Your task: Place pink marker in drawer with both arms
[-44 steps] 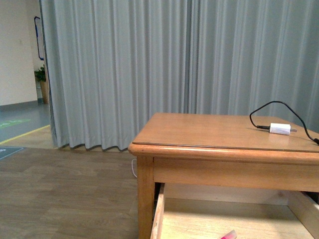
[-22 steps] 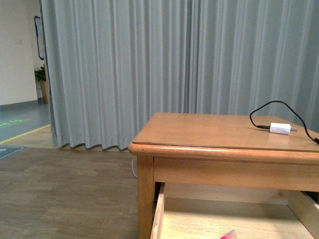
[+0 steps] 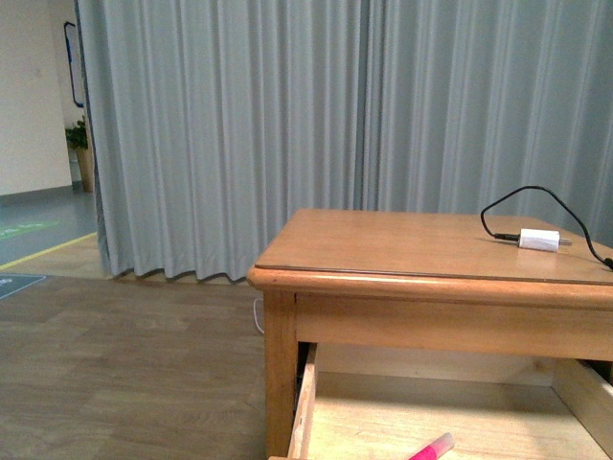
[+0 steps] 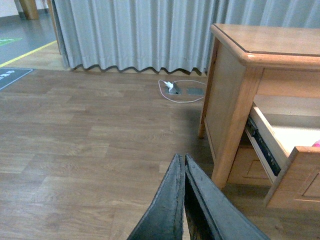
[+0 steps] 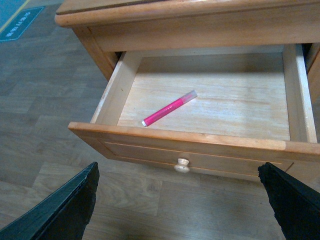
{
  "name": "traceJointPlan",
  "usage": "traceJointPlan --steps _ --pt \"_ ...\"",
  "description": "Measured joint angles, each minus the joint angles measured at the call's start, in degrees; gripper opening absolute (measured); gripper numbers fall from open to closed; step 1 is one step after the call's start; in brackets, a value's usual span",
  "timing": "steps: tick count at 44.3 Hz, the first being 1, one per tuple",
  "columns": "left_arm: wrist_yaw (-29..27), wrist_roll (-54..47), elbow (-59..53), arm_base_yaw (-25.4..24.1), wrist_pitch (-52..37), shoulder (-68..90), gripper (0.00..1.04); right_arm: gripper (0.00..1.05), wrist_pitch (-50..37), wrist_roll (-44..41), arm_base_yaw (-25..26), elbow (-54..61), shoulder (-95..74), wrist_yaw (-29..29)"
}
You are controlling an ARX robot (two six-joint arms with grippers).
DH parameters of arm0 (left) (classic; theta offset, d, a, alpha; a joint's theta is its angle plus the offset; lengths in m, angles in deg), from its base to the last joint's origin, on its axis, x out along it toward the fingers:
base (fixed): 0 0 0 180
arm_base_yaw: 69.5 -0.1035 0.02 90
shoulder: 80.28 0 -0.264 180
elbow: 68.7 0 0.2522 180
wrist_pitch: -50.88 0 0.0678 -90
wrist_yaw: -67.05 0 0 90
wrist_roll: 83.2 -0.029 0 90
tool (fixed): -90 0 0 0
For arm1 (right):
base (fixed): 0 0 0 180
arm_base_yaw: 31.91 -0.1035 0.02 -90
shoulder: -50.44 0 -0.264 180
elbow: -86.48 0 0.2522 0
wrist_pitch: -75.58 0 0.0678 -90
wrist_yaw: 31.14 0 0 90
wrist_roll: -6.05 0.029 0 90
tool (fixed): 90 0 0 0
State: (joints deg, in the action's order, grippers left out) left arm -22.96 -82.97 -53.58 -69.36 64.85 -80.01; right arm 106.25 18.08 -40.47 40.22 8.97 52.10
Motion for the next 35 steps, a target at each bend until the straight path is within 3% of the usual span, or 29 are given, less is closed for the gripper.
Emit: traceJointPlan --steps 6,8,10,14,19,27,35 --pt "0.0 0.1 0.0 0.0 0.0 0.0 0.05 0.96 0.0 0.0 0.0 0.0 0.0 0.0" --pt "0.0 0.0 0.0 0.0 0.0 0.0 0.14 0.96 -0.8 -0.5 -0.3 0.3 0.2 1.4" --pt "0.0 0.0 0.0 0.0 0.0 0.0 0.24 0.96 -9.6 -4.0 -3.2 3.8 1.4 13.0" --pt "0.0 0.0 0.0 0.0 0.0 -0.1 0.40 0.96 -14.3 -7.4 -5.1 5.3 1.3 22.4" --pt "0.0 0.0 0.0 0.0 0.0 -0.1 0.67 0.96 -8.1 -11.5 -5.2 7.0 -3.8 18.9" --pt "0.0 0.0 0.0 0.0 0.0 -0.1 0.98 0.96 -11.5 -15.3 -2.9 9.9 -14.2 12.3" --pt "0.0 0.0 0.0 0.0 0.0 -0.1 0.99 0.96 -20.1 -15.1 1.6 9.9 -24.1 8.1"
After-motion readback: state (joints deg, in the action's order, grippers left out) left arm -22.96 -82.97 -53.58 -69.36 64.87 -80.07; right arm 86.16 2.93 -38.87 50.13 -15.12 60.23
